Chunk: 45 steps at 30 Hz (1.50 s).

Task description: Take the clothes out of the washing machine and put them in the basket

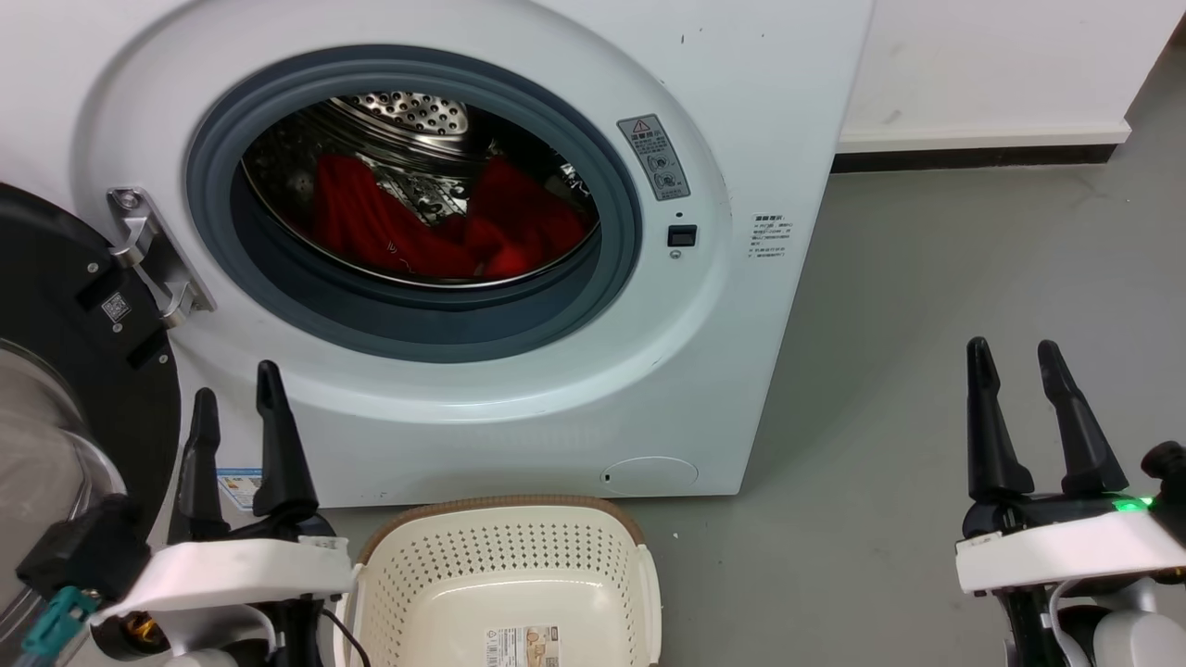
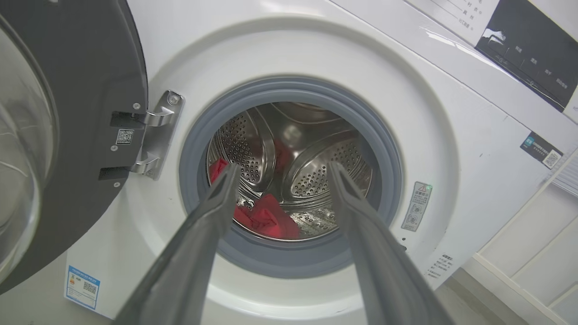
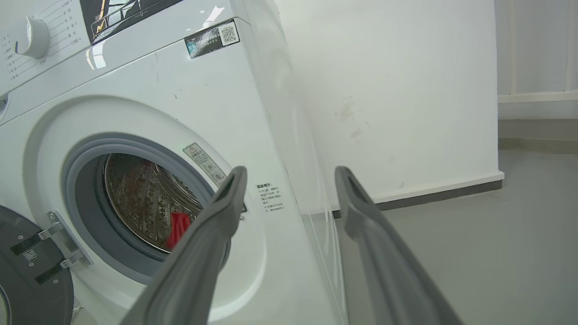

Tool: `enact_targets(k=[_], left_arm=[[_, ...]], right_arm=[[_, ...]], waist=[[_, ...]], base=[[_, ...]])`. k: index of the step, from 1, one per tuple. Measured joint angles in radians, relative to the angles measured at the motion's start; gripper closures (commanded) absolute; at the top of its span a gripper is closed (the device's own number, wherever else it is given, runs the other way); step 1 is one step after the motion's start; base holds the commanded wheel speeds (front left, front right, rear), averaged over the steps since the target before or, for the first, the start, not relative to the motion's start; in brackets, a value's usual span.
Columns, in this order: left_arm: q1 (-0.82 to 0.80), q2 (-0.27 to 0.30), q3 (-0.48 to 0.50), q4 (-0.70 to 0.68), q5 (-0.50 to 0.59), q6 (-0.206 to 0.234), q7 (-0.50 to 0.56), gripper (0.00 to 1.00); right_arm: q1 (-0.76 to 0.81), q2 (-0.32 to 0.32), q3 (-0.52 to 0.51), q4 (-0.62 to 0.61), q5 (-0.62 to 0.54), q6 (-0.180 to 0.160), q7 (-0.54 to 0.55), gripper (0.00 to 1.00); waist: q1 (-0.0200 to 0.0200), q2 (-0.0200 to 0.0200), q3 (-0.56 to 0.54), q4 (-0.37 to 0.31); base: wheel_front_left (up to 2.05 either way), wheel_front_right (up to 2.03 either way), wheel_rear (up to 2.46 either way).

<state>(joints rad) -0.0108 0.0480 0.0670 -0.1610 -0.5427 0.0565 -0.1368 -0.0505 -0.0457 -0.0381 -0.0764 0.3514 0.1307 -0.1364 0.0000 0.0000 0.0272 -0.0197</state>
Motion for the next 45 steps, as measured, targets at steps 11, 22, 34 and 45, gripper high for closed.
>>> enact_targets(k=[11,22,34,45], left_arm=[[0.025,0.035,-0.095,-0.014,0.155,0.057,-0.027,0.00],[0.040,0.067,-0.160,0.028,0.229,0.074,-0.052,0.00],[0.050,0.076,-0.175,0.069,0.314,0.013,-0.079,0.00],[0.064,0.079,-0.184,0.094,0.439,-0.037,-0.100,0.00]], right_arm=[[0.014,-0.001,0.015,-0.009,-0.160,0.000,-0.027,0.00],[0.029,-0.001,0.026,0.030,-0.284,0.000,-0.053,0.00],[0.033,-0.002,0.028,0.049,-0.362,0.000,-0.079,0.00],[0.038,-0.003,0.025,0.088,-0.379,0.000,-0.101,0.00]], waist=[[0.0000,0.0000,0.001,-0.008],[0.0000,0.0000,-0.002,-0.012],[0.0000,0.0000,-0.004,-0.019],[0.0000,0.0000,-0.009,-0.029]], base=[[0.00,0.00,0.00],[0.00,0.00,0.00],[0.00,0.00,0.00],[0.00,0.00,0.00]])
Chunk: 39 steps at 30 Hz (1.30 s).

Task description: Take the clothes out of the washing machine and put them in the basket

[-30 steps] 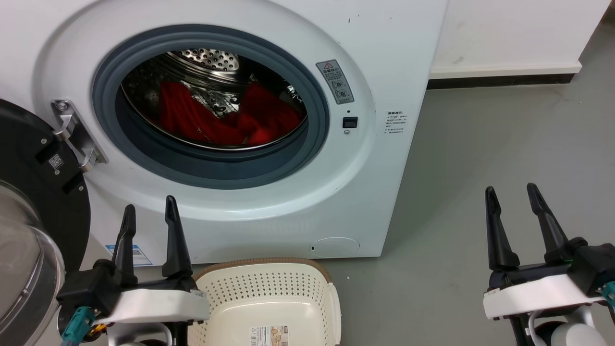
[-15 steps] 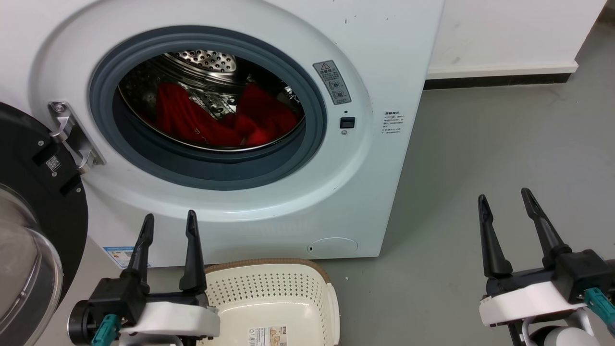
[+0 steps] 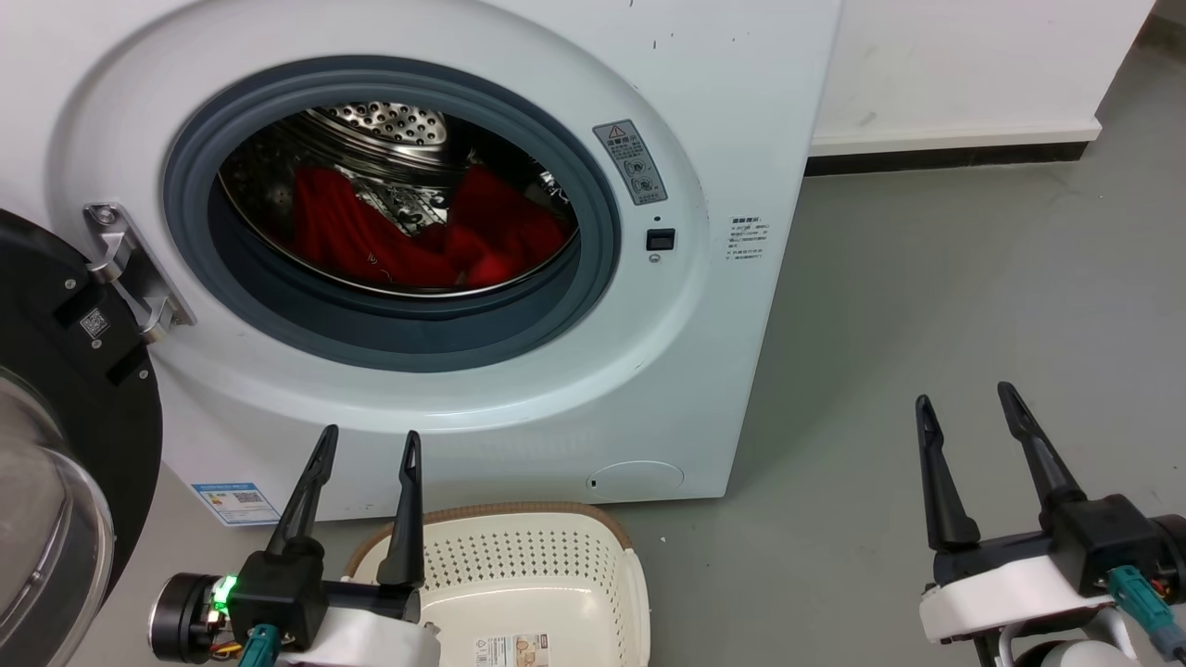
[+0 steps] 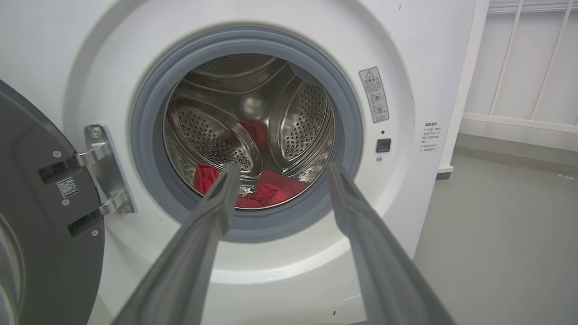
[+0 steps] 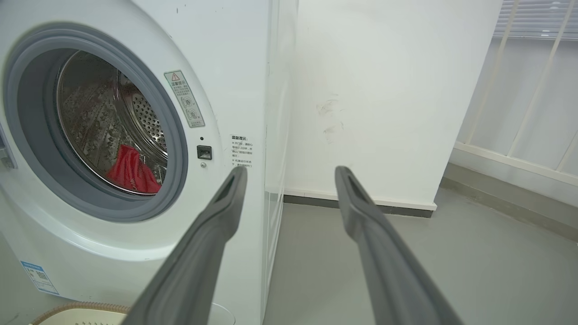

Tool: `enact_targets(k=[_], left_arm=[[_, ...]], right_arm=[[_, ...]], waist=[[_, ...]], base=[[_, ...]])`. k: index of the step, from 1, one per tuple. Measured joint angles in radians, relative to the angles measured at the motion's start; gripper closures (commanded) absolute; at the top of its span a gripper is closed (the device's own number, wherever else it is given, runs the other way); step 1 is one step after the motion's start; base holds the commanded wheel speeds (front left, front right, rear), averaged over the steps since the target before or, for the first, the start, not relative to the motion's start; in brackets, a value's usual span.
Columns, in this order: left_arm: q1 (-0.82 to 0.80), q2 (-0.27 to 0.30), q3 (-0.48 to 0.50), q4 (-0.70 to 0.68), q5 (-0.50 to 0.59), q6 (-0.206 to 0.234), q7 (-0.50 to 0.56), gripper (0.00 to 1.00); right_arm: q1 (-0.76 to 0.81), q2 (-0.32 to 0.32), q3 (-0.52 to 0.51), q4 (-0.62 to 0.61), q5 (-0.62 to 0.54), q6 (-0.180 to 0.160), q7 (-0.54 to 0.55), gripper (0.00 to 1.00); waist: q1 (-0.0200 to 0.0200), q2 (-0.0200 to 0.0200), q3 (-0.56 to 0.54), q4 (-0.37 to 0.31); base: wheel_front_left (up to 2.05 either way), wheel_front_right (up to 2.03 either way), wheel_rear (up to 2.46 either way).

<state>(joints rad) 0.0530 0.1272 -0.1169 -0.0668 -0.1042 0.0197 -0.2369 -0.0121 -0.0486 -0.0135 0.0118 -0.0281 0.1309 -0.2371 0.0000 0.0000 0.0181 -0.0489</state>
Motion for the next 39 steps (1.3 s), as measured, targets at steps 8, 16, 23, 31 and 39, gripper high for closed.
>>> enact_targets(k=[8,16,23,31,39], left_arm=[[0.003,0.000,-0.003,-0.004,0.044,0.009,-0.013,0.00],[0.012,-0.025,0.041,0.003,0.047,-0.034,-0.026,0.00],[0.023,-0.047,0.085,0.055,0.044,-0.074,-0.026,0.00],[0.022,-0.062,0.100,0.069,0.052,-0.096,-0.026,0.00],[0.021,-0.068,0.113,0.072,0.058,-0.108,-0.026,0.00]], right_arm=[[0.000,0.000,0.001,0.020,0.000,0.000,-0.013,0.00],[0.002,-0.002,-0.003,0.058,0.048,0.000,-0.026,0.00],[0.002,-0.002,-0.008,0.073,0.066,0.000,-0.026,0.00],[0.002,-0.002,-0.011,0.082,0.086,0.000,-0.026,0.00],[0.002,-0.002,-0.016,0.090,0.100,0.000,-0.026,0.00]], waist=[[0.0000,0.0000,-0.001,-0.006],[0.0000,0.0000,0.002,-0.007],[0.0000,0.0000,0.002,-0.008],[0.0000,0.0000,0.003,-0.006],[0.0000,0.0000,0.001,-0.003]], base=[[0.00,0.00,0.00],[0.00,0.00,0.00],[0.00,0.00,0.00],[0.00,0.00,0.00],[0.00,0.00,0.00]])
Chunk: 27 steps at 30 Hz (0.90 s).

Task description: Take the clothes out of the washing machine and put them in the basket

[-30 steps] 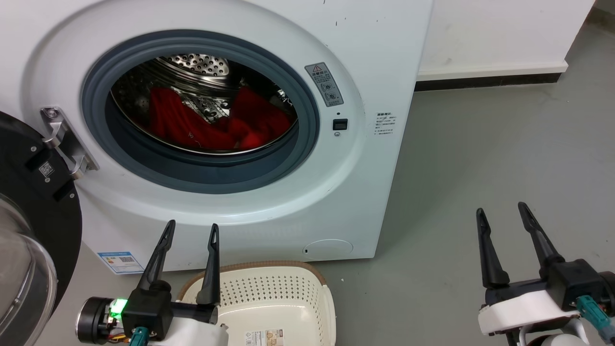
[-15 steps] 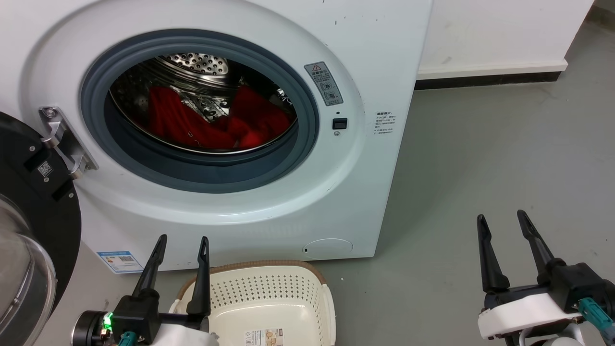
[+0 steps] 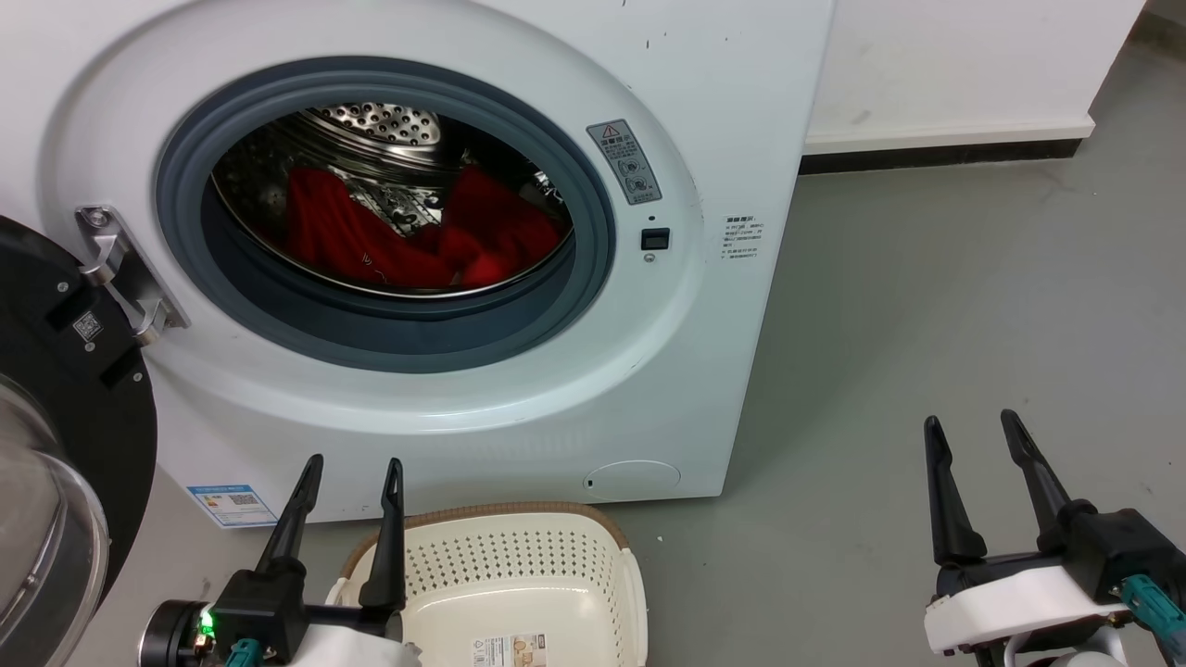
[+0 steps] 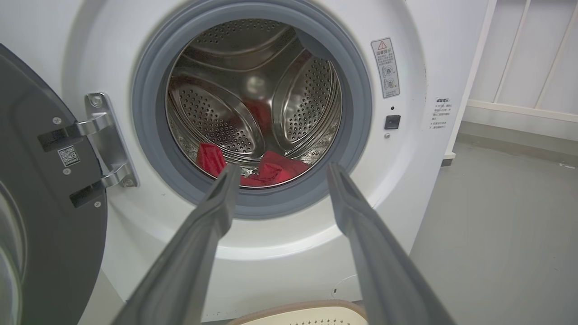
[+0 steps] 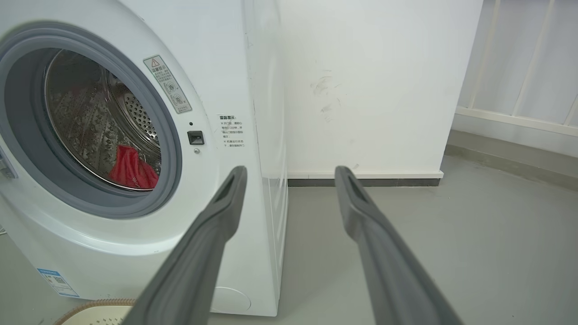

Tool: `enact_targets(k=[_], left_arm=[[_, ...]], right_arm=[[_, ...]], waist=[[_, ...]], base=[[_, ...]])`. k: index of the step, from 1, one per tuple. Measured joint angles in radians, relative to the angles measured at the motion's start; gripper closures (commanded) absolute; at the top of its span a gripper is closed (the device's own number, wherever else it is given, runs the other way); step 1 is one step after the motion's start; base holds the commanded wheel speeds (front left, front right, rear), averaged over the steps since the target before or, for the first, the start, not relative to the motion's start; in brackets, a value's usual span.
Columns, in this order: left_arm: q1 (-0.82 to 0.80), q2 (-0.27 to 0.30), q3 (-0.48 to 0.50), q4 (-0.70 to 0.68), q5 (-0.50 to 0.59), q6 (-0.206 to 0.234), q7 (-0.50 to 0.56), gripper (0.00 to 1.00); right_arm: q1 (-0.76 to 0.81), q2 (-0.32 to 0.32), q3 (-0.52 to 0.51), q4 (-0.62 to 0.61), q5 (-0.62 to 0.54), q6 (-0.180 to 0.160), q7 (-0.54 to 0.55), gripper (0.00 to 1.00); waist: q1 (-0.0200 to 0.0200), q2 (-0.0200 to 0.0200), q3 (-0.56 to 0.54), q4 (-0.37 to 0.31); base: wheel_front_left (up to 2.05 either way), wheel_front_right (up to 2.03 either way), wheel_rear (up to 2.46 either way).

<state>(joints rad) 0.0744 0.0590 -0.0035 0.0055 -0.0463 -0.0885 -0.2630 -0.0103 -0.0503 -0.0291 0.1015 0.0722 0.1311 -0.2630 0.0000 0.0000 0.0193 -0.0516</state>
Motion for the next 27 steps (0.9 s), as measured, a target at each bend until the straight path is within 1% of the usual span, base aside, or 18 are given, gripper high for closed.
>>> enact_targets(k=[9,13,16,18,19,20,22,25,27], left_arm=[[0.000,-0.004,0.013,0.004,-0.001,-0.010,0.000,0.00],[-0.020,-0.004,0.017,0.005,0.011,-0.015,0.000,0.00],[-0.045,0.013,0.009,0.001,0.035,-0.019,0.000,0.00],[-0.082,0.033,0.005,-0.001,0.045,-0.023,0.000,0.00],[-0.125,0.056,0.009,-0.003,0.051,-0.024,0.000,0.00],[-0.125,0.056,0.009,-0.003,0.051,-0.024,0.000,0.00],[-0.180,0.088,0.018,0.003,0.051,-0.026,0.000,0.00],[-0.282,0.160,0.029,0.043,0.051,-0.031,0.000,0.00],[-0.359,0.219,0.030,0.085,0.052,-0.035,0.000,0.00]], right_arm=[[-0.003,0.000,0.006,0.001,0.007,0.000,0.000,0.00],[-0.018,0.000,0.003,-0.003,0.017,0.000,0.000,0.00],[-0.041,0.000,0.005,-0.015,0.026,0.000,0.000,0.00],[-0.063,0.000,0.003,-0.026,0.035,0.000,0.000,0.00],[-0.088,0.000,0.002,-0.036,0.045,0.000,0.000,0.00],[-0.088,0.000,0.002,-0.036,0.045,0.000,0.000,0.00],[-0.113,0.000,0.002,-0.044,0.053,0.000,0.000,0.00],[-0.156,0.000,0.005,-0.053,0.077,0.000,0.000,0.00],[-0.179,0.000,-0.001,-0.057,0.093,0.000,0.000,0.00]], waist=[[0.0000,0.0000,0.012,-0.005],[0.0000,0.0000,0.047,-0.013],[0.0000,0.0000,0.089,-0.022],[0.0000,0.0000,0.127,-0.030],[0.0000,0.0000,0.171,-0.038],[0.0000,0.0000,0.171,-0.038],[0.0000,0.0000,0.220,-0.047],[0.0001,-0.0001,0.301,-0.064],[0.0002,0.0000,0.356,-0.077]], base=[[0.00,0.00,0.00],[0.00,0.00,0.00],[0.00,0.00,0.00],[0.00,0.00,0.00],[0.00,0.00,0.00],[0.00,0.00,0.00],[0.00,0.00,0.00],[0.00,0.00,0.00],[0.00,0.00,0.00]])
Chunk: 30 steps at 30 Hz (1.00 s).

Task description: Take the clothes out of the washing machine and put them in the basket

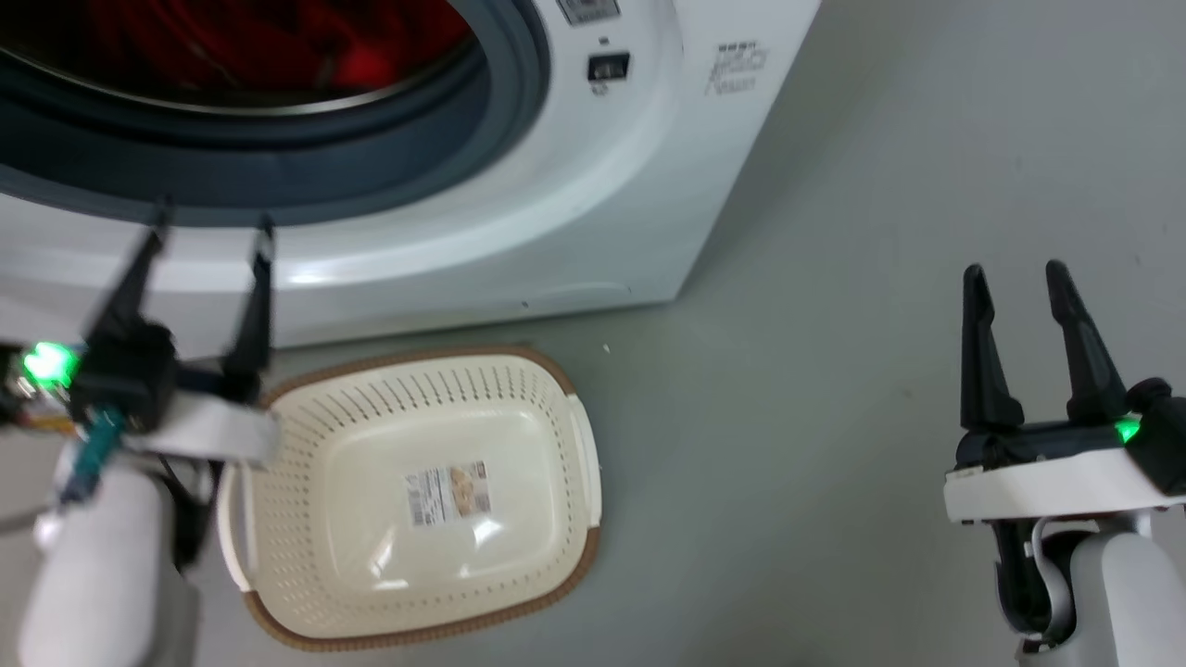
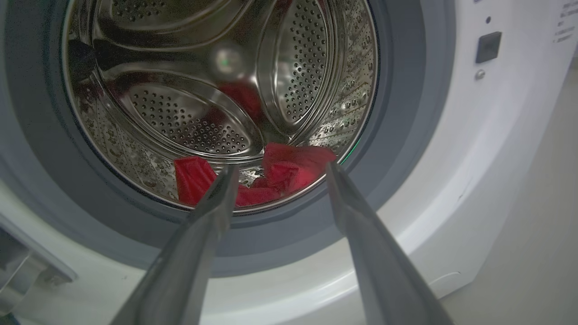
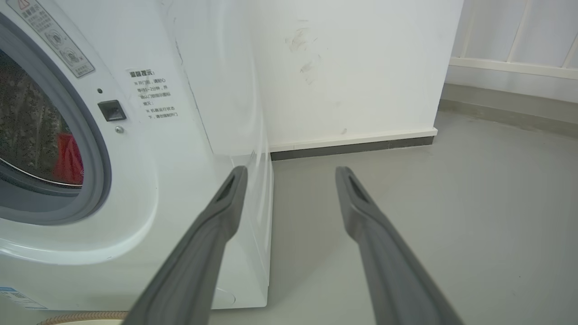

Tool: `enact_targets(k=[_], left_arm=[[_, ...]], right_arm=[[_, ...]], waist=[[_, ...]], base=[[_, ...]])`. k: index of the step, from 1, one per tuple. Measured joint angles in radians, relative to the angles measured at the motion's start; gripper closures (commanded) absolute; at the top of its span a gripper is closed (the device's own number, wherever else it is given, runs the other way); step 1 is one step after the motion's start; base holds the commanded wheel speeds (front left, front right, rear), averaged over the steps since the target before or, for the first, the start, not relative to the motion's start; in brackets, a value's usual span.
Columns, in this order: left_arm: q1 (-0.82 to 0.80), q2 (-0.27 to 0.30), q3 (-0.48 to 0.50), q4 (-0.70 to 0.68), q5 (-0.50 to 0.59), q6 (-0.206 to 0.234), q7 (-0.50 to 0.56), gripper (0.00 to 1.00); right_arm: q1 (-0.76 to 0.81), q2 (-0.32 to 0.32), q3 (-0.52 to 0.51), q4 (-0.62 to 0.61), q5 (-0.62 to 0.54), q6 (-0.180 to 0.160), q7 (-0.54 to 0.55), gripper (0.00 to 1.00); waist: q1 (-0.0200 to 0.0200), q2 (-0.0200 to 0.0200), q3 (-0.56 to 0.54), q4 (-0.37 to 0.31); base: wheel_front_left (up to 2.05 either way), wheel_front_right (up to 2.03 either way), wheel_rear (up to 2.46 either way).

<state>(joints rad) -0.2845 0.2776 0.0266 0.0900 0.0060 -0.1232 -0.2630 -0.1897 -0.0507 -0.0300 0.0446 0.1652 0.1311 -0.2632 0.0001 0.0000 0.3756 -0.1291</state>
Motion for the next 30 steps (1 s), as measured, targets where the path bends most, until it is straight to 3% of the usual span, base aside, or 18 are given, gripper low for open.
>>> enact_targets(k=[5,13,20,30], left_arm=[[-0.265,0.126,-0.013,0.133,-0.017,-0.006,0.021,0.00],[-0.739,0.299,-0.132,0.336,-0.107,-0.006,0.290,0.00],[-1.067,0.458,-0.340,0.518,-0.125,-0.007,0.531,0.00],[-1.392,0.582,-0.549,0.661,-0.204,-0.008,0.844,0.00]], right_arm=[[-0.042,-0.001,-0.002,-0.006,0.036,0.000,0.000,0.00],[-0.091,-0.001,0.017,-0.029,0.102,0.000,0.000,0.00],[-0.112,0.000,0.079,-0.049,0.151,0.000,0.000,0.00],[-0.091,-0.001,0.155,-0.074,0.201,0.000,0.000,0.00]], waist=[[0.0001,0.0000,0.136,-0.036],[0.0002,0.0000,0.326,-0.091],[0.0001,0.0000,0.438,-0.153],[0.0001,0.0000,0.530,-0.251]], base=[[0.00,0.00,0.00],[0.00,0.00,0.00],[0.00,0.00,0.00],[0.00,0.00,0.00]])
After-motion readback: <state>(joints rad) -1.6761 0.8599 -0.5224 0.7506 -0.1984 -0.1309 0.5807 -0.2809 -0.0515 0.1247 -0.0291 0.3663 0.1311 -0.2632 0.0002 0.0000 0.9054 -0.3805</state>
